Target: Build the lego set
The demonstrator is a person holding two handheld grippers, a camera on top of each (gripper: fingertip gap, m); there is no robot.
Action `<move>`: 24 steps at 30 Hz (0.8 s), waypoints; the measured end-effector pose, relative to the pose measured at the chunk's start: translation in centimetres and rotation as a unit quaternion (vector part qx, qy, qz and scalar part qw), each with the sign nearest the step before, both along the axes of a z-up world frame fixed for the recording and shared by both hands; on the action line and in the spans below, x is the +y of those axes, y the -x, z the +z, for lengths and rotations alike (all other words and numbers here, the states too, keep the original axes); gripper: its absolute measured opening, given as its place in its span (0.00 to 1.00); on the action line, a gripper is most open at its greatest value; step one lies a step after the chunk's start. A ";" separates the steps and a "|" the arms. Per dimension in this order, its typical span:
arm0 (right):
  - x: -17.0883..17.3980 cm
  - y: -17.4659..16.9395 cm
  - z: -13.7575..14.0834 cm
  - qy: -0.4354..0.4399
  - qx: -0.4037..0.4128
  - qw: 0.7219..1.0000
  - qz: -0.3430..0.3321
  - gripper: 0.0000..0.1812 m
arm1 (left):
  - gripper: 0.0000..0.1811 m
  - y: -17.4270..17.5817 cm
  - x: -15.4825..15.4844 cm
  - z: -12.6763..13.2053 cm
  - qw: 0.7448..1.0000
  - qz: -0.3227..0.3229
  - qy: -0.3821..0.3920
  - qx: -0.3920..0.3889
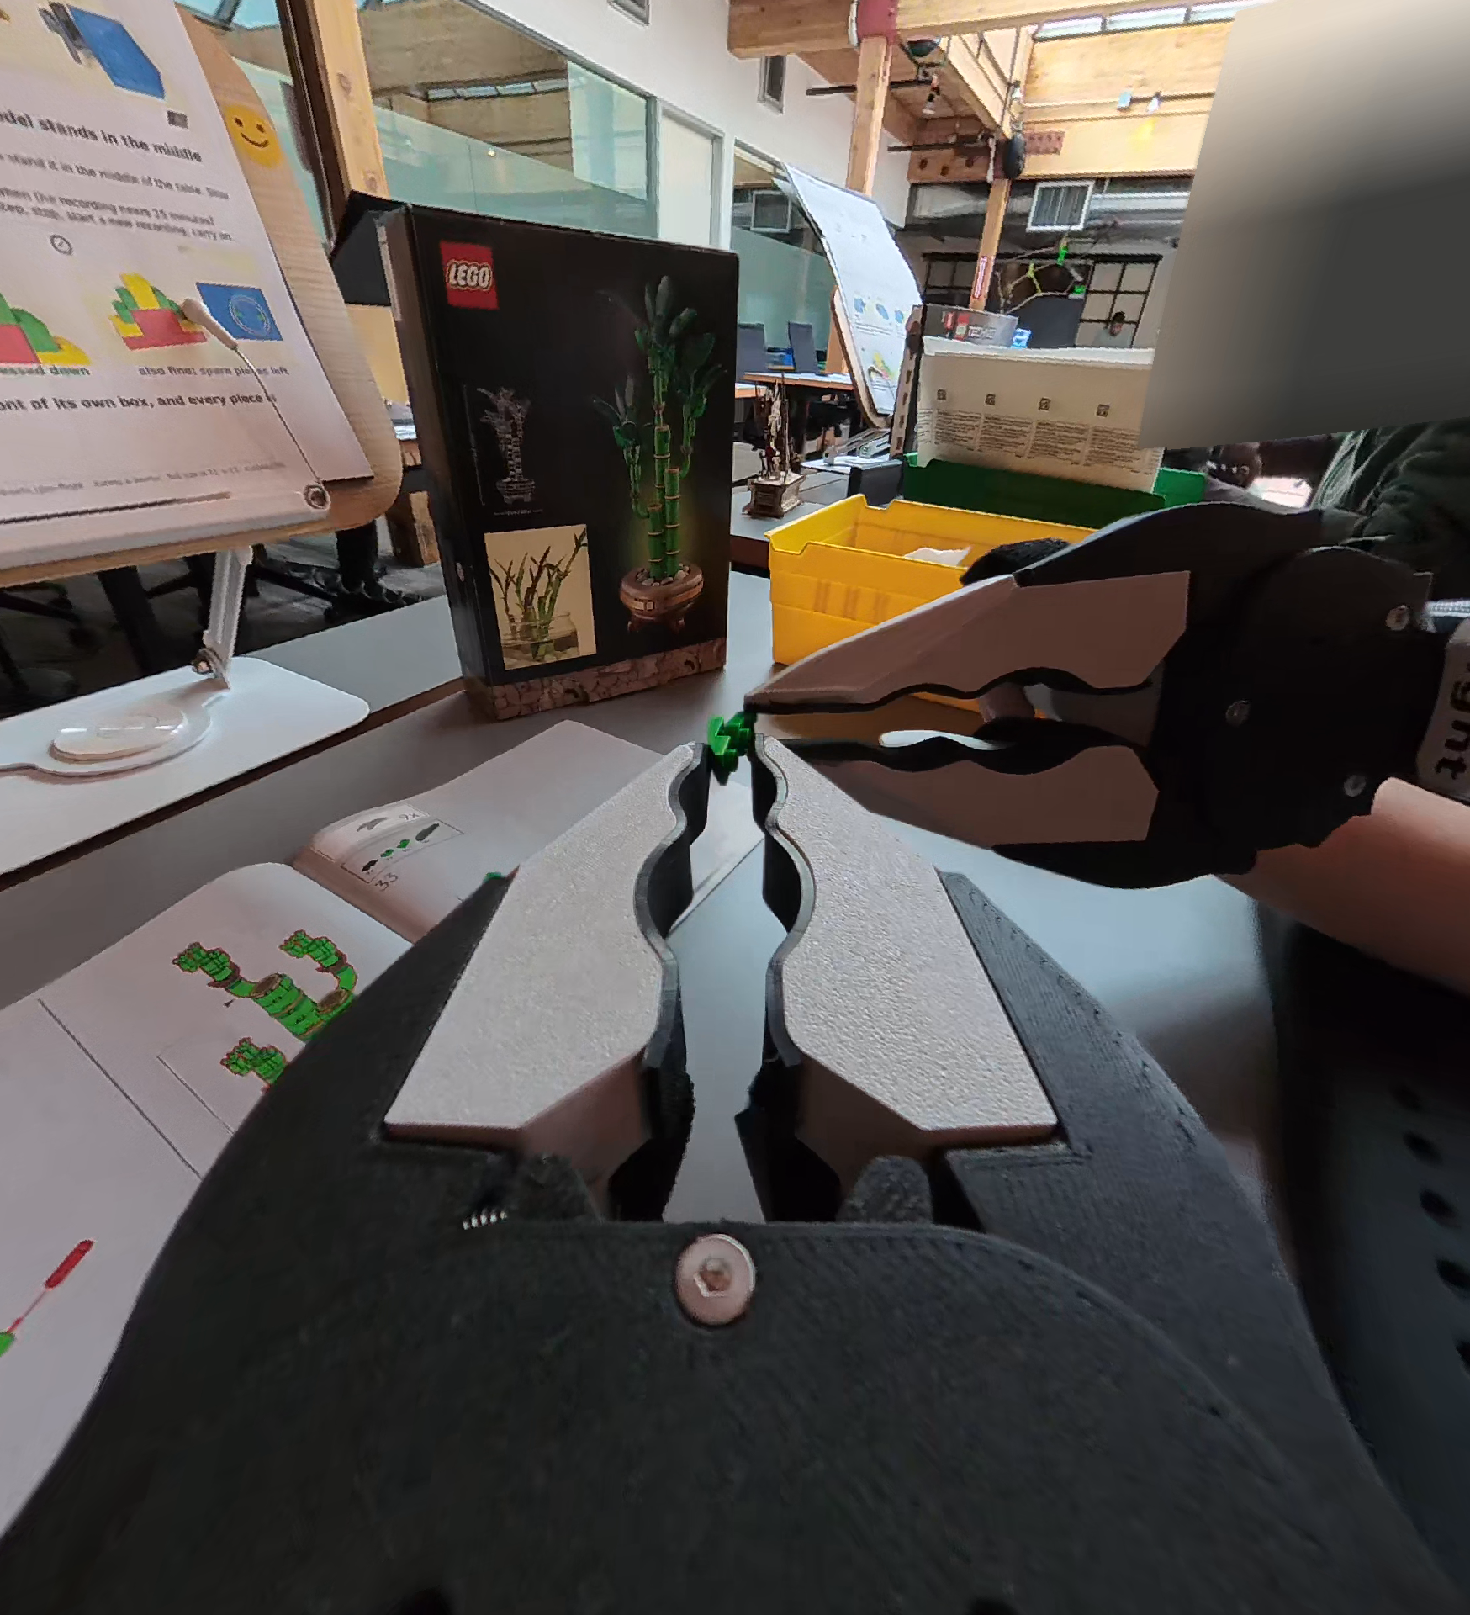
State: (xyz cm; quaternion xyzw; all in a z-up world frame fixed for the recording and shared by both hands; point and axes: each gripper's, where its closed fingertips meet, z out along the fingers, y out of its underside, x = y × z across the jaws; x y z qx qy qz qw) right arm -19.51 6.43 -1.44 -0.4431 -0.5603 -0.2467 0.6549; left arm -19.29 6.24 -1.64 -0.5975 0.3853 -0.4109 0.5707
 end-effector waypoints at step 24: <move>-1.5 0.0 1.0 0.063 0.070 0.992 0.079 0.04 | 0.03 0.1 -1.3 0.9 0.998 -0.030 -0.047 0.010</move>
